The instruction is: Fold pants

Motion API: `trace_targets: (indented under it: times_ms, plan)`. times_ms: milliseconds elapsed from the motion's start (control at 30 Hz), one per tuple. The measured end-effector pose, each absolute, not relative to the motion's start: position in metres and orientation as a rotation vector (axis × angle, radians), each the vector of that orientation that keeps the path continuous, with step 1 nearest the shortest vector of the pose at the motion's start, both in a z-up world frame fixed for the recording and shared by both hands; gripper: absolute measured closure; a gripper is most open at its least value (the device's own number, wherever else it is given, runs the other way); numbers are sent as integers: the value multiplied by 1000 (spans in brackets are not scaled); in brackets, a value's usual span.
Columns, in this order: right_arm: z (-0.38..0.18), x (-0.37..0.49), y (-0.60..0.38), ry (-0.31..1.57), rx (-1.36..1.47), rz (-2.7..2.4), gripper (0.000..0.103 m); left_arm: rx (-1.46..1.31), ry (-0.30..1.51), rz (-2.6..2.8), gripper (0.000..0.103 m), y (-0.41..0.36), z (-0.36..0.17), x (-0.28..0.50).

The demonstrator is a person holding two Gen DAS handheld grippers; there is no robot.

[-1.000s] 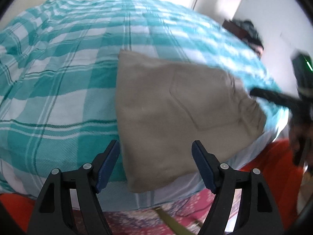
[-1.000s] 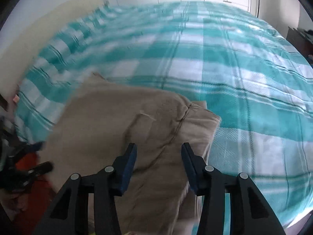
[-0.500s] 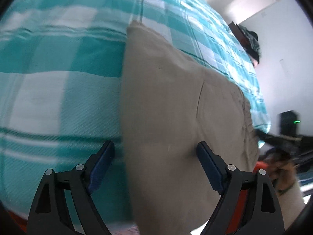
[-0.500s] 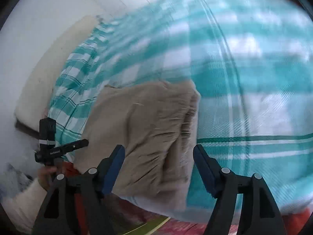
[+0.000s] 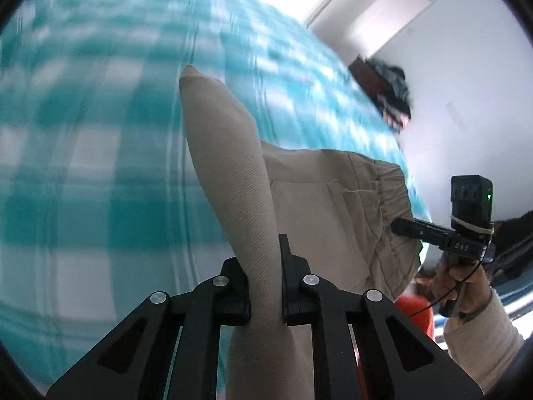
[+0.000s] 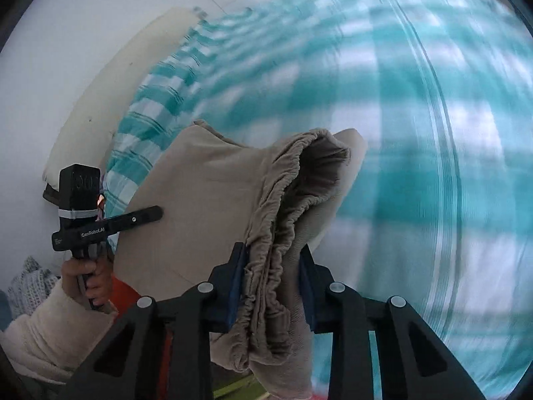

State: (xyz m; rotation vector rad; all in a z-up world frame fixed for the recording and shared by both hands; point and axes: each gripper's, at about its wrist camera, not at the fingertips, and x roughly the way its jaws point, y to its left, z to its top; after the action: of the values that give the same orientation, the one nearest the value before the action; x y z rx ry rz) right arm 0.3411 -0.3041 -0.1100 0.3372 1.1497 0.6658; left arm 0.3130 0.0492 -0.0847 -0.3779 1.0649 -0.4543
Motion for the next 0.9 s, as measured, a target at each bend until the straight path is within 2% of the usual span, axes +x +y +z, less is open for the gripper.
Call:
trace_targets:
  times_ms: [67, 100, 133, 167, 200, 233, 267, 467, 600, 733, 900]
  plan:
    - [-90, 365, -302, 1095, 327, 669, 73, -305, 998, -398, 88, 53, -64, 341]
    - [-78, 383, -299, 1056, 322, 665, 71, -262, 984, -366, 76, 54, -60, 349]
    - [-72, 395, -301, 1041, 319, 660, 69, -177, 966, -289, 54, 52, -54, 361]
    - [-68, 413, -299, 1036, 312, 637, 61, -117, 949, -234, 39, 52, -50, 365]
    - [-64, 421, -308, 1031, 299, 589, 41, -60, 917, -182, 18, 53, -45, 366]
    - [-59, 428, -310, 1016, 270, 525, 26, -10, 873, -140, 10, 54, -38, 364]
    - [-53, 431, -314, 993, 232, 462, 6, 35, 837, -115, 9, 52, -32, 358]
    - [-15, 395, -317, 891, 1, 279, 5, 183, 772, -32, 6, 21, -25, 310]
    - [-6, 346, -303, 889, -43, 318, 5, 233, 851, 24, 2, -1, -44, 272]
    - [-13, 298, -285, 895, -76, 331, 2, 127, 960, -38, 2, -6, -57, 225]
    - [-34, 242, -273, 940, -10, 328, 2, 48, 967, 54, 3, 6, -54, 177]
